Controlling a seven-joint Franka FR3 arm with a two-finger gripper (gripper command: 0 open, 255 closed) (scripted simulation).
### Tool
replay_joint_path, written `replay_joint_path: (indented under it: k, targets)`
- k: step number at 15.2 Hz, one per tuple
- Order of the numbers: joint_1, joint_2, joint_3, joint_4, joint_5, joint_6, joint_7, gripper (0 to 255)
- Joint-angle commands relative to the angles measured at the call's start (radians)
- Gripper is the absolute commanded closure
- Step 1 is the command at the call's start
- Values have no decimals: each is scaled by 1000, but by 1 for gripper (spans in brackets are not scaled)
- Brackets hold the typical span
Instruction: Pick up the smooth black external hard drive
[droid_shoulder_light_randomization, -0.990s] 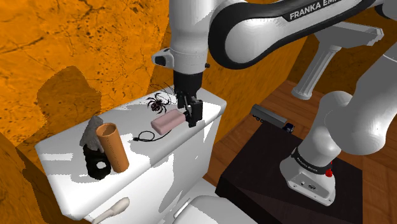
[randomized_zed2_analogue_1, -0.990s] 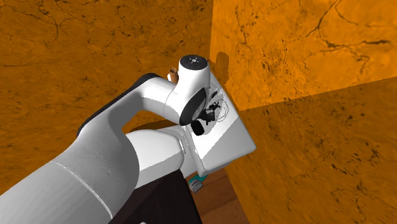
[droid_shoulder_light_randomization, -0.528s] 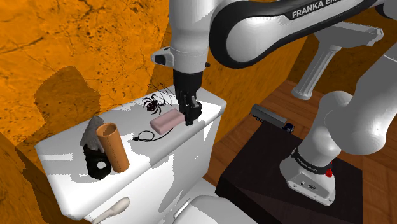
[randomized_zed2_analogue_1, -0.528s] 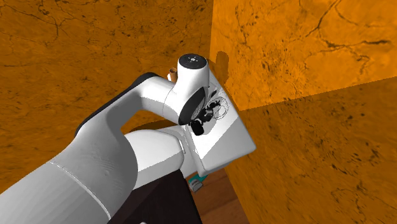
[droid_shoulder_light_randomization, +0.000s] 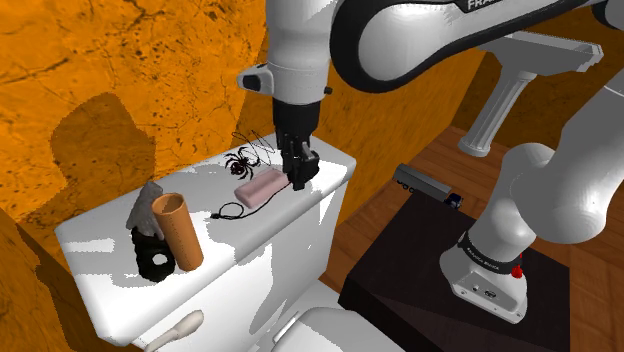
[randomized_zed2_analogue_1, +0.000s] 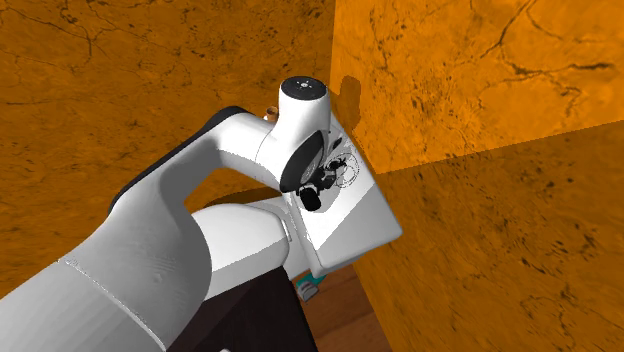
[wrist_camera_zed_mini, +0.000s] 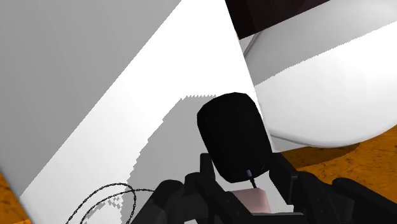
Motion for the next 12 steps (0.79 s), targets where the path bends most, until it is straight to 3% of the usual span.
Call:
replay_joint_path:
  k: [1, 12]
  targets:
    - [-1, -3, -1, 23, 0, -27, -1, 255]
    - [-3, -17, -6, 132, 3, -149, -4, 255]
